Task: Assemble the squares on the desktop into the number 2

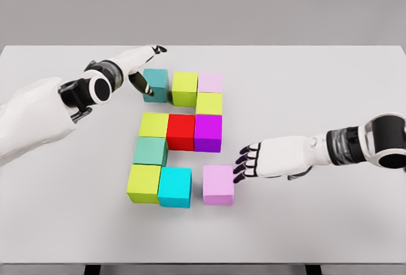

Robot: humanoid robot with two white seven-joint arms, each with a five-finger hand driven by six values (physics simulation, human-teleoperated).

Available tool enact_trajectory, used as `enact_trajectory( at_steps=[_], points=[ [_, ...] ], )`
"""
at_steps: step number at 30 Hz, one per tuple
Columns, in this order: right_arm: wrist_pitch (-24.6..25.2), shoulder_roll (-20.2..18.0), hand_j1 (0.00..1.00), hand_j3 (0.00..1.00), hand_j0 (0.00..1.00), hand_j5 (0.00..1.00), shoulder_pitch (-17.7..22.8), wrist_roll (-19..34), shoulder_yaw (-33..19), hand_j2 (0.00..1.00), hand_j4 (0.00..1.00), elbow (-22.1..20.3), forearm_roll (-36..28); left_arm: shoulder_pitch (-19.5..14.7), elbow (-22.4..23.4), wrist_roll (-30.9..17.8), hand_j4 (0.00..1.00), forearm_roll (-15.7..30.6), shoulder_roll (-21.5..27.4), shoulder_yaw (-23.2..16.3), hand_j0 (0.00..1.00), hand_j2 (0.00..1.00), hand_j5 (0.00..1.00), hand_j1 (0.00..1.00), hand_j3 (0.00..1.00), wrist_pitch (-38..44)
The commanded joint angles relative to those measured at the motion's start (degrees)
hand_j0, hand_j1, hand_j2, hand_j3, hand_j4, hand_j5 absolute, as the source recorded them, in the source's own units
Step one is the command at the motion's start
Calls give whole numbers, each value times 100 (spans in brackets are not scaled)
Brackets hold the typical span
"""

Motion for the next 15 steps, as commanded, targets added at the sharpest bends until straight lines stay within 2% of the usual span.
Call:
enact_trajectory(
  at_steps=[1, 5, 7, 11, 13, 14, 15],
  points=[
    [14, 65, 100, 100, 100, 100, 0, -2, 13, 100, 100, -18, -28, 0, -37, -7, 98, -31, 307, 5, 98, 98, 98, 98, 98, -446],
    [14, 144, 100, 100, 100, 100, -26, -2, 57, 100, 100, -18, -28, 0, -310, -24, 98, 22, 1467, 14, 98, 98, 98, 98, 98, -1571],
    [14, 161, 100, 100, 100, 100, -44, -2, 127, 100, 100, -18, -28, 9, -240, -16, 98, 66, 1731, 23, 98, 98, 98, 98, 98, -1642],
    [14, 214, 100, 100, 100, 100, -114, -2, 250, 100, 100, -18, -28, 9, 762, -24, 100, 22, 1512, -65, 100, 100, 100, 100, 100, -1589],
    [14, 214, 100, 100, 100, 100, -123, -2, 259, 100, 100, -18, -28, -9, 841, -51, 100, -75, 1336, -565, 100, 100, 100, 100, 100, -1142],
    [14, 214, 100, 100, 100, 100, -123, -2, 259, 100, 100, -18, -28, -18, 806, -217, 100, -285, 1178, -663, 100, 100, 100, 100, 100, -623],
    [14, 214, 100, 100, 100, 100, -123, -2, 268, 100, 100, -18, -28, -26, 815, -717, 100, -592, 976, -663, 100, 100, 100, 100, 100, -280]
  ],
)
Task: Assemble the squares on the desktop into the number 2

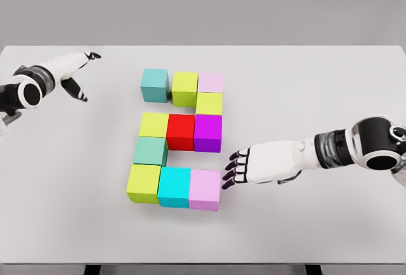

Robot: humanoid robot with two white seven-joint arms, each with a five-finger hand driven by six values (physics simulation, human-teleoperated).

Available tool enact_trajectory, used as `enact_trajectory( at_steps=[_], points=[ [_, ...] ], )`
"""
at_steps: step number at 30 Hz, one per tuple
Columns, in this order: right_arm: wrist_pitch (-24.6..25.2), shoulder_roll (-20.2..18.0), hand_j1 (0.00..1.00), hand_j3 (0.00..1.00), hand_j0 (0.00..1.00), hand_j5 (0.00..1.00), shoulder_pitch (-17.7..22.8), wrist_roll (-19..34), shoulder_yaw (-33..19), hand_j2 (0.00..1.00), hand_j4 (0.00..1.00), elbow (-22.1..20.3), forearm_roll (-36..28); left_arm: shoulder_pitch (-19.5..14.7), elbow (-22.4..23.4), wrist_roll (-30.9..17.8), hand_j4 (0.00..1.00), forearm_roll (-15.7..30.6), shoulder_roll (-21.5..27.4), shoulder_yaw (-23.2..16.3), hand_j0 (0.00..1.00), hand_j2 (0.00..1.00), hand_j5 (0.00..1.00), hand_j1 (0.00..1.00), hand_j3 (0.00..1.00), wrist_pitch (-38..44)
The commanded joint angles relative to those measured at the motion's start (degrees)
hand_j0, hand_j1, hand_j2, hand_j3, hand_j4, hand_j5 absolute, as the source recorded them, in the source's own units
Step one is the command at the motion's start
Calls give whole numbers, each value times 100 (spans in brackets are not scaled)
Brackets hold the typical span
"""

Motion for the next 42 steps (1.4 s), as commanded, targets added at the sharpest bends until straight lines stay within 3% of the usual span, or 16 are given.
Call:
enact_trajectory(
  at_steps=[1, 3, 6, 9, 10, 11, 13, 24, 28, 33, 42],
  points=[
    [13, 12, 100, 100, 100, 100, 0, -2, 33, 100, 100, -1, -28, 0, 129, -911, 100, -694, -311, -183, 100, 100, 100, 100, 100, 584],
    [13, 3, 100, 100, 100, 100, -44, -2, 25, 100, 100, -1, -28, -18, 137, -1308, 100, -1003, -390, -174, 100, 100, 100, 100, 100, 584],
    [13, -146, 100, 100, 100, 100, -123, -2, -28, 100, 100, 16, -28, -61, 137, -1317, 100, -1056, -451, -183, 100, 100, 100, 100, 100, 540],
    [13, -471, 100, 100, 100, 100, -97, -2, -660, 100, 100, 209, -54, -88, 120, -1317, 100, -1056, -565, -183, 100, 100, 100, 100, 100, 532],
    [13, -647, 100, 100, 100, 100, -44, -2, -1274, 100, 100, 586, -273, -88, 94, -1317, 100, -1091, -574, -183, 100, 100, 100, 100, 100, 497],
    [13, -656, 100, 100, 100, 100, 61, -2, -1820, 100, 100, 1306, -1492, -88, 102, -1317, 100, -1196, -601, -183, 100, 100, 100, 100, 100, 321],
    [13, -638, 100, 100, 100, 100, 79, -2, -1909, 100, 100, 1862, -2304, -140, 137, -1317, 100, -1275, -688, -165, 100, 100, 100, 100, 100, 163],
    [13, -595, 100, 100, 100, 100, 114, -2, -1865, 100, 100, 1827, -2243, -176, 85, -1326, 100, -1636, -961, -174, 100, 100, 100, 100, 100, 119],
    [13, -586, 100, 100, 100, 100, 105, -2, -1874, 100, 100, 1827, -2261, -184, 41, -1352, 100, -1741, -882, -174, 100, 100, 100, 100, 100, -382],
    [13, -515, 100, 100, 100, 100, 70, -2, -1883, 100, 100, 1835, -2296, -255, -267, -1994, 100, -1724, -627, -139, 100, 100, 100, 100, 100, -725],
    [13, -524, 100, 100, 100, 100, 53, -2, -1900, 100, 100, 1835, -2313, -308, -267, -1967, 100, -1750, -636, -130, 100, 100, 100, 100, 100, -822]
  ],
)
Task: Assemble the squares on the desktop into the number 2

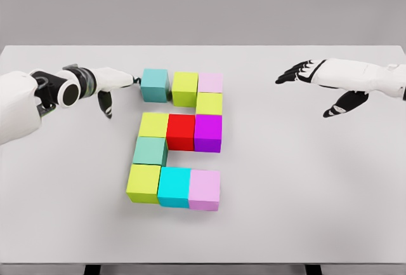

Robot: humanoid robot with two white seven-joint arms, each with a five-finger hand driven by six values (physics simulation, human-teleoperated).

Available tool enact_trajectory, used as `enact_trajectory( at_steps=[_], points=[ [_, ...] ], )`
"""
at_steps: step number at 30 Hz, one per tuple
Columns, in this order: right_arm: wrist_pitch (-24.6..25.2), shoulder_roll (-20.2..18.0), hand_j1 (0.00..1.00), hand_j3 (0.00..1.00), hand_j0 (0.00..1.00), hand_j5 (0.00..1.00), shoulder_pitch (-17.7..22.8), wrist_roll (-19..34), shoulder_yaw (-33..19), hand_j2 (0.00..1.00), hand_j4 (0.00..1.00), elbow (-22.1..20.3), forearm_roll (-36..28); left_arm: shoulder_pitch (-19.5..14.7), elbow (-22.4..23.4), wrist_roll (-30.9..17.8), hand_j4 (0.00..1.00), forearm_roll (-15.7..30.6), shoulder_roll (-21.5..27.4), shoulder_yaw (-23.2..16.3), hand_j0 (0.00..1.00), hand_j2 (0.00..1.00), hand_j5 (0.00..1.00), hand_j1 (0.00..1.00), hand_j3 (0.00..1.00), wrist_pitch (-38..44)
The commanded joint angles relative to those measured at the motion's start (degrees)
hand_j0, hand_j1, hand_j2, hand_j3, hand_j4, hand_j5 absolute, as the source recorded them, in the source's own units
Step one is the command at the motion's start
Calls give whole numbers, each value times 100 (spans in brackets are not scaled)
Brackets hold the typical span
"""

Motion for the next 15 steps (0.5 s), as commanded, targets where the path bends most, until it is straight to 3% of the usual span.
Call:
enact_trajectory(
  at_steps=[1, 15],
  points=[
    [16, -2, 100, 100, 100, 100, 0, -3, -12, 100, 100, -1, -35, 0, -6, 8, 100, -19, -11, 6, 100, 100, 100, 100, 100, -49],
    [16, -11, 100, 100, 100, 100, -18, -3, -12, 100, 100, -10, -35, -62, -6, 8, 100, -19, -11, 50, 100, 100, 100, 100, 100, -119]
  ],
)
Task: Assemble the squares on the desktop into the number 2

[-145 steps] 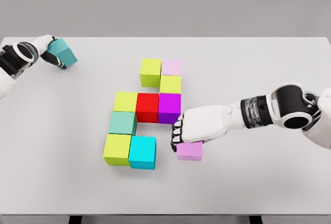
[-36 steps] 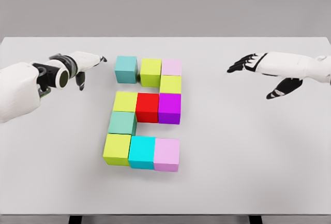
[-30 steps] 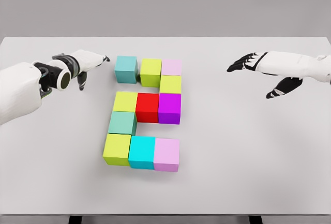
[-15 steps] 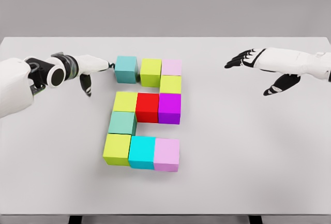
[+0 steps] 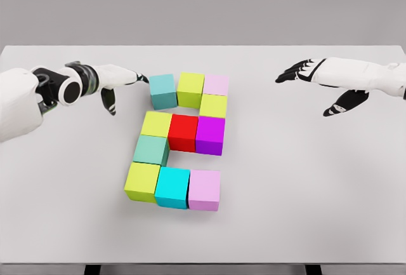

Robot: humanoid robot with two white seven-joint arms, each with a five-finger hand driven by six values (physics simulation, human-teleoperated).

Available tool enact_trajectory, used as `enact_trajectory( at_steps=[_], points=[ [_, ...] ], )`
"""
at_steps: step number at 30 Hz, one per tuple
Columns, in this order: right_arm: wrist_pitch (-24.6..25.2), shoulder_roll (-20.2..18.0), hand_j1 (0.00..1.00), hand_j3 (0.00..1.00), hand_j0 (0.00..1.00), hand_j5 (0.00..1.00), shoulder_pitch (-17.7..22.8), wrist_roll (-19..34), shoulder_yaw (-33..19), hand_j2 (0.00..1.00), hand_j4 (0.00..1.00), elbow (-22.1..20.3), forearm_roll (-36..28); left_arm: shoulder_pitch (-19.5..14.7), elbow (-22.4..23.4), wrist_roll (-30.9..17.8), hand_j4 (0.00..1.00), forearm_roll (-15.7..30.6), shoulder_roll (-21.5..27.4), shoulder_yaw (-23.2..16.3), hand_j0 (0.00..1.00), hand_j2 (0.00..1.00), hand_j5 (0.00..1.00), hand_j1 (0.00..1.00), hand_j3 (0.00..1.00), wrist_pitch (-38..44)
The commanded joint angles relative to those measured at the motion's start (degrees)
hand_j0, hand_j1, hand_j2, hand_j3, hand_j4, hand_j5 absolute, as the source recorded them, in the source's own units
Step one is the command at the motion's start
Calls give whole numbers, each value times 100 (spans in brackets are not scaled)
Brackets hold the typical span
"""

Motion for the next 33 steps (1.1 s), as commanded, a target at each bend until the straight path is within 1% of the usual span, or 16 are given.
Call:
enact_trajectory(
  at_steps=[1, 3, 4, 6, 9, 11, 12, 16, 20, 24, 26, 29, 31, 33],
  points=[
    [16, -10, 100, 100, 100, 100, 0, -3, -4, 100, 100, -1, -38, 0, 5, 2, 100, -13, 48, 26, 100, 100, 100, 100, 100, -12],
    [16, -10, 100, 100, 100, 100, -9, -3, -4, 100, 100, -1, -38, -35, -4, 2, 100, -4, 162, 26, 100, 100, 100, 100, 100, -109],
    [16, -18, 100, 100, 100, 100, -9, -3, -4, 100, 100, -9, -30, -114, -4, -42, 100, 4, 338, 44, 100, 100, 100, 100, 100, -477],
    [16, -45, 100, 100, 100, 100, -9, -3, 5, 100, 100, -9, -21, -158, -13, -148, 100, 22, 532, 61, 100, 100, 100, 100, 100, -882],
    [16, -27, 100, 100, 100, 100, -44, -3, -12, 100, 100, -9, -3, -167, -4, -253, 100, 4, 584, 70, 100, 100, 100, 100, 100, -1374],
    [16, -27, 100, 100, 100, 100, -141, -3, -12, 100, 100, -9, -12, -185, -4, -350, 100, -4, 909, 70, 100, 100, 100, 100, 100, -2059],
    [16, -27, 100, 100, 100, 100, -149, -3, -12, 100, 100, -9, -12, -220, 5, -438, 100, -4, 980, 79, 100, 100, 100, 100, 100, -2218],
    [16, -18, 100, 100, 100, 100, -193, -3, -12, 100, 100, -1, -21, -246, 31, -447, 100, -4, 910, 70, 100, 100, 100, 100, 100, -2271],
    [16, -10, 100, 100, 100, 100, -272, -3, -12, 100, 100, -9, -12, -237, 92, -455, 100, -13, 708, 70, 100, 100, 100, 100, 100, -2254],
    [16, -36, 100, 100, 100, 100, -316, -3, -12, 100, 100, -9, -21, -228, 664, -447, 100, -22, 260, 70, 100, 100, 100, 100, 100, -2253],
    [16, -27, 100, 100, 100, 100, -308, -3, -21, 100, 100, -9, -21, -228, 840, -447, 100, -22, 154, 70, 100, 100, 100, 100, 100, -2253],
    [16, -27, 100, 100, 100, 100, -290, -3, -118, 100, 100, 8, -30, -228, 840, -447, 100, -13, 136, 70, 100, 100, 100, 100, 100, -2227],
    [16, -36, 100, 100, 100, 100, -211, -3, -390, 100, 100, 17, 6, -228, 840, -438, 100, -13, 92, 70, 100, 100, 100, 100, 100, -2210],
    [16, -45, 100, 100, 100, 100, -211, -3, -417, 100, 100, 8, -12, -237, 857, -438, 100, -22, 57, 70, 100, 100, 100, 100, 100, -2192]
  ],
)
